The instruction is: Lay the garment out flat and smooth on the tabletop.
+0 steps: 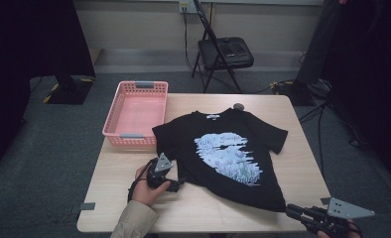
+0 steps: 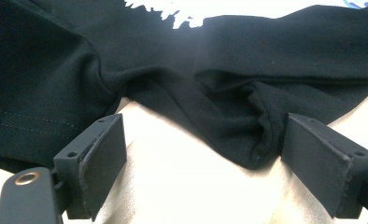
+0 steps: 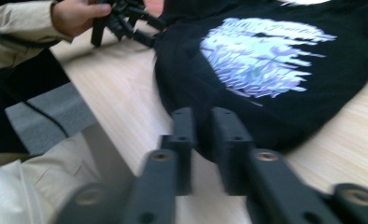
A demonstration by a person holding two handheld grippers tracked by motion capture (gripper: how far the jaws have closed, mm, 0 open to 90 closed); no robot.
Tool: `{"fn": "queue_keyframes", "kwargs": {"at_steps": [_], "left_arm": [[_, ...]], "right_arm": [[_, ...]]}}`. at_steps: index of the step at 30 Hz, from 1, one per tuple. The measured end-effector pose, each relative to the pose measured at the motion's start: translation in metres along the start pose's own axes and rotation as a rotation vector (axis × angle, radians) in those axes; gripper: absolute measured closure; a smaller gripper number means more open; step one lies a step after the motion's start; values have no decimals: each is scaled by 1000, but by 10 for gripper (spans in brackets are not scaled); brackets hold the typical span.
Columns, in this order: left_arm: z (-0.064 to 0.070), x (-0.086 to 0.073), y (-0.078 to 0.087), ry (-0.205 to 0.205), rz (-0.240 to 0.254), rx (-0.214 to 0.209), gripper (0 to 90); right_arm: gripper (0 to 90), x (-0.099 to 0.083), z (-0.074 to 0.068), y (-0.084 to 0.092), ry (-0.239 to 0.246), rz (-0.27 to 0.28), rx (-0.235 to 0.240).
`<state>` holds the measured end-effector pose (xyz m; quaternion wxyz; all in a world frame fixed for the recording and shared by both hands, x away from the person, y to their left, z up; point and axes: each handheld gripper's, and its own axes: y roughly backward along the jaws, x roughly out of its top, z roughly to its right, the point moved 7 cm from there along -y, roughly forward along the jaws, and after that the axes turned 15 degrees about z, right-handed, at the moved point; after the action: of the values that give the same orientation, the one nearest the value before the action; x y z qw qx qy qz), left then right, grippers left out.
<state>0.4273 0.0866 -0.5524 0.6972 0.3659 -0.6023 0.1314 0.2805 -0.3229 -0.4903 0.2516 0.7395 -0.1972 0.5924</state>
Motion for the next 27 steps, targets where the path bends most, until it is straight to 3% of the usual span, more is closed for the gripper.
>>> {"fn": "queue_keyframes", "kwargs": {"at_steps": [5,8,12,16,27], "left_arm": [[0,0,0,0,0,0,140],[0,0,0,0,0,0,140],[0,0,0,1,0,0,140],[0,0,0,0,0,0,140],[0,0,0,0,0,0,140]], "right_arm": [[545,5,6,-1,4,-7,-37],[378,6,13,-9,-9,-24,-52],[232,3,26,-22,-4,-70,-96],[159,5,43,-33,12,-78,-160],[121,8,79,-53,34,-107,-218]]}}
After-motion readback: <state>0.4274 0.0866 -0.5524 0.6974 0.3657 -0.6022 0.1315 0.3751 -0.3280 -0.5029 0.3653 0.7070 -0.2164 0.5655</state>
